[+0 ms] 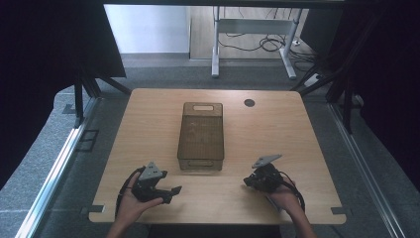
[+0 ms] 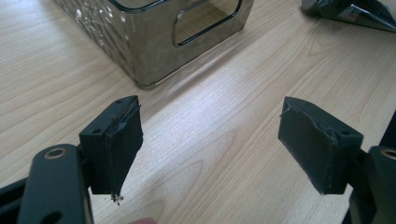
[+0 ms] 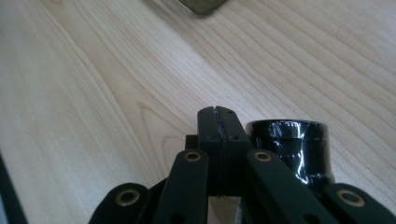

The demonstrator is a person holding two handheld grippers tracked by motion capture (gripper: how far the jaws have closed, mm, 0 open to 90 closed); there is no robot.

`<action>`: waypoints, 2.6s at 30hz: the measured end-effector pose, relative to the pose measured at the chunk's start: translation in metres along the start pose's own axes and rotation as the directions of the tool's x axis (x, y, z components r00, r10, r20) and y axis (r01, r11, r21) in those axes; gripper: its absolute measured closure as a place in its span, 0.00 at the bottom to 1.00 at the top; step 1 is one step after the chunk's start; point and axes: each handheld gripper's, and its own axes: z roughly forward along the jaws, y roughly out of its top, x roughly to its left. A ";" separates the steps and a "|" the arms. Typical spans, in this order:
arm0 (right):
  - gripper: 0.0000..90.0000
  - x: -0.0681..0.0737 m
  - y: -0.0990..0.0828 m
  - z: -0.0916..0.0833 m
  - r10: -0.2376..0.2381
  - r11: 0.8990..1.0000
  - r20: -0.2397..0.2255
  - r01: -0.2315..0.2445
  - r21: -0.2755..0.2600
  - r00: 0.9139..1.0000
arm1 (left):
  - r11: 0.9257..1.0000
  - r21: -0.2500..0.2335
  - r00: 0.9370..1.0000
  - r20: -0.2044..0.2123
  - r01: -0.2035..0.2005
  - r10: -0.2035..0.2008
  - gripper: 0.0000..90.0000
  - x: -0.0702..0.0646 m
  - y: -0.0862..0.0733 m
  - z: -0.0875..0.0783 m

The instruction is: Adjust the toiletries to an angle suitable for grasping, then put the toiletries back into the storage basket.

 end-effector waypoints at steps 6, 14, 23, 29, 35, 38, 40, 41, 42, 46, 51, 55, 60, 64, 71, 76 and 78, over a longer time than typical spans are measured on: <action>1.00 -0.005 0.002 0.002 0.013 1.000 0.013 -0.014 0.011 1.000 | 1.000 -0.008 1.000 -0.017 0.010 -0.010 0.25 0.001 -0.002 -0.006; 0.99 -0.009 0.003 -0.003 0.017 1.000 0.023 -0.017 -0.005 1.000 | 1.000 -0.003 1.000 -0.021 0.008 -0.008 0.24 -0.001 -0.003 -0.007; 0.94 -0.012 0.000 -0.007 0.041 0.998 0.025 -0.040 -0.038 0.999 | 1.000 0.004 1.000 -0.020 -0.006 0.006 0.24 -0.005 0.001 -0.006; 0.81 -0.004 0.004 -0.046 0.039 0.990 0.062 -0.030 -0.138 0.997 | 1.000 0.006 1.000 -0.018 -0.012 0.012 0.24 -0.006 0.003 -0.004; 0.50 -0.009 -0.002 -0.064 0.055 0.990 0.123 -0.039 -0.132 0.991 | 1.000 0.012 1.000 -0.012 -0.015 0.015 0.24 -0.006 0.003 -0.003; 0.46 -0.013 -0.004 -0.065 0.086 0.989 0.138 -0.067 -0.133 0.987 | 1.000 0.009 1.000 -0.010 -0.014 0.014 0.24 -0.005 0.004 -0.002; 0.44 -0.015 -0.006 -0.064 0.094 0.989 0.140 -0.076 -0.126 0.986 | 1.000 0.011 1.000 -0.009 -0.017 0.017 0.24 -0.005 0.004 -0.002; 0.44 -0.016 -0.006 -0.064 0.093 0.990 0.152 -0.075 -0.119 0.984 | 1.000 0.011 1.000 -0.009 -0.017 0.017 0.24 -0.005 0.004 -0.002; 0.43 -0.017 -0.007 -0.063 0.095 0.990 0.159 -0.078 -0.114 0.983 | 1.000 0.011 1.000 -0.007 -0.019 0.019 0.24 -0.006 0.004 -0.002; 0.41 -0.018 -0.008 -0.063 0.113 0.989 0.175 -0.094 -0.116 0.978 | 1.000 0.006 1.000 -0.003 -0.027 0.027 0.24 -0.009 0.005 -0.003; 0.41 -0.016 -0.009 -0.059 0.135 0.987 0.199 -0.114 -0.111 0.971 | 1.000 0.010 1.000 -0.001 -0.011 0.011 0.24 -0.005 0.003 -0.003; 0.40 -0.014 -0.011 -0.053 0.144 0.988 0.190 -0.132 -0.076 0.971 | 1.000 -0.007 1.000 0.000 -0.001 0.001 0.24 -0.002 0.003 -0.010; 0.40 -0.014 -0.009 -0.052 0.125 0.992 0.223 -0.130 0.007 0.967 | 1.000 -0.022 1.000 0.006 -0.001 0.001 0.24 -0.002 0.004 -0.015; 0.41 -0.017 -0.004 -0.046 0.107 0.985 0.236 -0.136 0.109 0.966 | 1.000 -0.018 1.000 0.011 -0.001 0.001 0.24 0.000 0.003 -0.013; 0.40 -0.015 -0.003 -0.028 0.103 0.968 0.204 -0.145 0.204 0.974 | 1.000 -0.029 1.000 0.009 0.000 0.001 0.24 0.000 0.005 -0.017; 0.41 -0.009 -0.007 -0.022 0.101 0.956 0.198 -0.150 0.251 0.975 | 0.999 -0.034 1.000 0.008 -0.001 0.001 0.24 -0.001 0.005 -0.019; 0.42 -0.009 -0.009 -0.020 0.100 0.951 0.201 -0.153 0.267 0.975 | 1.000 -0.031 1.000 0.008 -0.001 0.001 0.24 0.000 0.005 -0.018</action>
